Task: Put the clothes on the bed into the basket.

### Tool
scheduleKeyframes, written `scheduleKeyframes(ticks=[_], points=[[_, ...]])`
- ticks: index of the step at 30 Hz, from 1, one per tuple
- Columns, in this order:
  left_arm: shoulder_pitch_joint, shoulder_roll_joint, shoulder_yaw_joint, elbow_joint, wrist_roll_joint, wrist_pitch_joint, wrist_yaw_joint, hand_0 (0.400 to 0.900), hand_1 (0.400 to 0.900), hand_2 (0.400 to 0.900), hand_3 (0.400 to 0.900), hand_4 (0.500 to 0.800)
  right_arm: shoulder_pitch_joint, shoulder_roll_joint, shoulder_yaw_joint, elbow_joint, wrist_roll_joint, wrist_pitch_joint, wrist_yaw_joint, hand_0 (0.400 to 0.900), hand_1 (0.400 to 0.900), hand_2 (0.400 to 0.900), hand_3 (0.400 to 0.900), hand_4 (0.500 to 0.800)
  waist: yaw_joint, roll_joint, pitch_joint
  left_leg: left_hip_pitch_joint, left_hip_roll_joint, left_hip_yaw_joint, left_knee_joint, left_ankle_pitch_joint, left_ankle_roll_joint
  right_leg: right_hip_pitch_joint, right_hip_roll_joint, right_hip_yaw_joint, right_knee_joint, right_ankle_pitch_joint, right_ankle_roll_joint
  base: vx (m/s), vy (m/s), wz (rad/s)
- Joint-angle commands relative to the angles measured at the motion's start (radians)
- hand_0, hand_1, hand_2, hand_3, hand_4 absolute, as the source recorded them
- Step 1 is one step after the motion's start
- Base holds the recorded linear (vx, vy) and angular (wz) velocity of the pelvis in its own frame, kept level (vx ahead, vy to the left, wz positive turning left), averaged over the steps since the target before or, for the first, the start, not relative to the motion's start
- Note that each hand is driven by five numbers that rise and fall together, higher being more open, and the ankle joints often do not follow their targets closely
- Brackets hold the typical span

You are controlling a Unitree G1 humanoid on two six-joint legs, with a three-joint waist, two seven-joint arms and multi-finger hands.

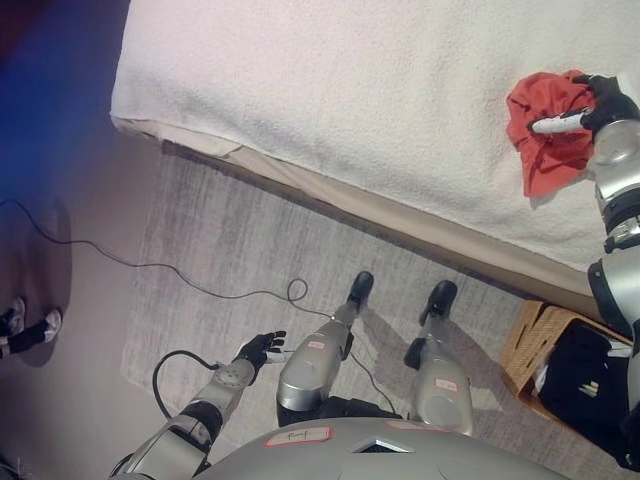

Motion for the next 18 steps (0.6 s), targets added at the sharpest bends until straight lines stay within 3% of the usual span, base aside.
scheduleKeyframes(ticks=[1,18], points=[[0.017,0.064,-0.097,0.013,0.018,0.003,-0.001,0.9,0.9,0.9,0.9,0.8,-0.097,-0.014,0.054,0.016,-0.023,-0.047,0.003,0.4,0.4,0.4,0.4,0.5,0.003,-0.028,-0.023,-0.029,-0.043,0.049,-0.02,-0.003,0.002,0.033,-0.091,0.08,0.0,-0.062,0.077,-0.02,0.006,0.1],[-0.024,0.045,-0.083,0.089,0.018,0.006,0.021,0.9,0.9,0.9,0.9,0.8,-0.094,0.029,0.054,0.011,-0.009,-0.038,0.0,0.4,0.4,0.4,0.4,0.5,-0.031,-0.046,-0.034,-0.017,-0.033,0.079,-0.02,-0.009,-0.001,0.037,-0.092,0.091,0.0,-0.059,0.077,-0.01,0.008,-0.04]])
